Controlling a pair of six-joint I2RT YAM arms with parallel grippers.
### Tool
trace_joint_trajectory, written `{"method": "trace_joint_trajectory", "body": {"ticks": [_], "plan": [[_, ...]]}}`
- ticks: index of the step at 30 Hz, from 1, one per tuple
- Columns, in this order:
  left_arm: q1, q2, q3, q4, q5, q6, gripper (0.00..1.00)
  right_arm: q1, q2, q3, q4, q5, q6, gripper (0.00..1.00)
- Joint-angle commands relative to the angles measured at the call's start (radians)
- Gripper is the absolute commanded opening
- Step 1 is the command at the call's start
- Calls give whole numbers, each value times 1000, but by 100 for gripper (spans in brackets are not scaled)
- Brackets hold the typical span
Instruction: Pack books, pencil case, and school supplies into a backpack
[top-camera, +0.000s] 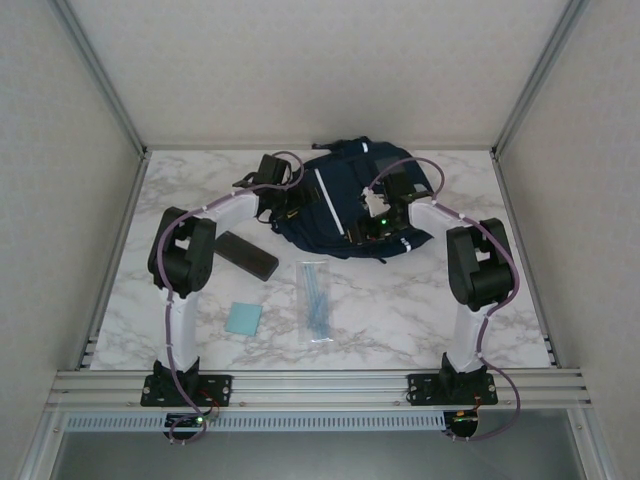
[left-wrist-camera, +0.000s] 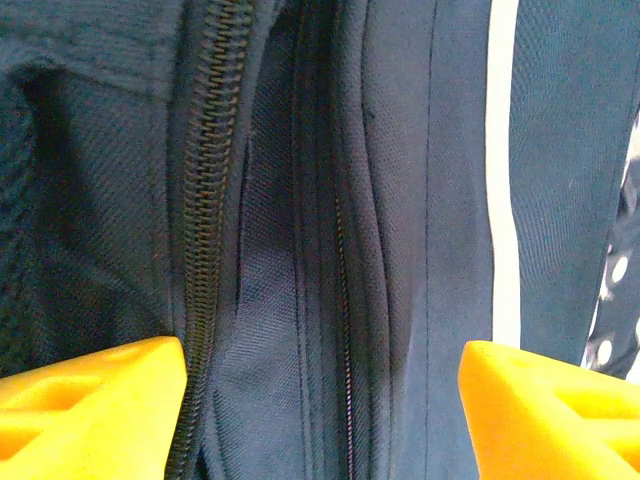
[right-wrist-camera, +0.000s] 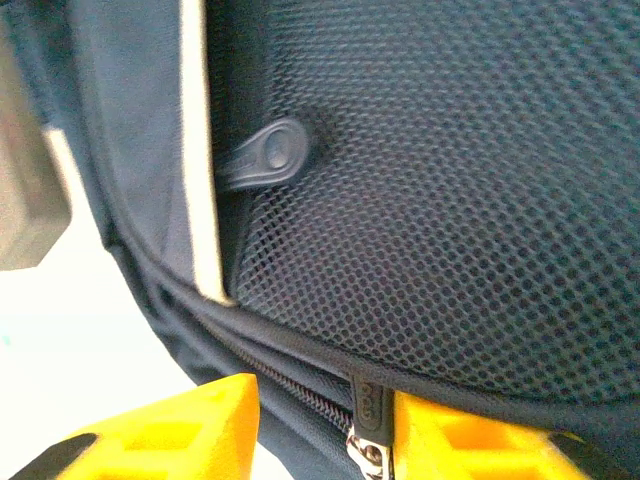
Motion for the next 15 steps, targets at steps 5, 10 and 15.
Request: {"method": "trace_joint_trajectory", "body": {"ticks": [5, 10, 15], "plan": [[-20, 8, 31, -40, 6, 19, 72, 9, -63, -18, 32, -304, 3, 37], [-20, -42, 29, -101, 1, 68, 72, 6, -99, -8, -20, -170, -46, 38], [-21, -79, 3, -97, 11, 70, 73, 34, -44, -18, -11, -121, -65, 37]]}}
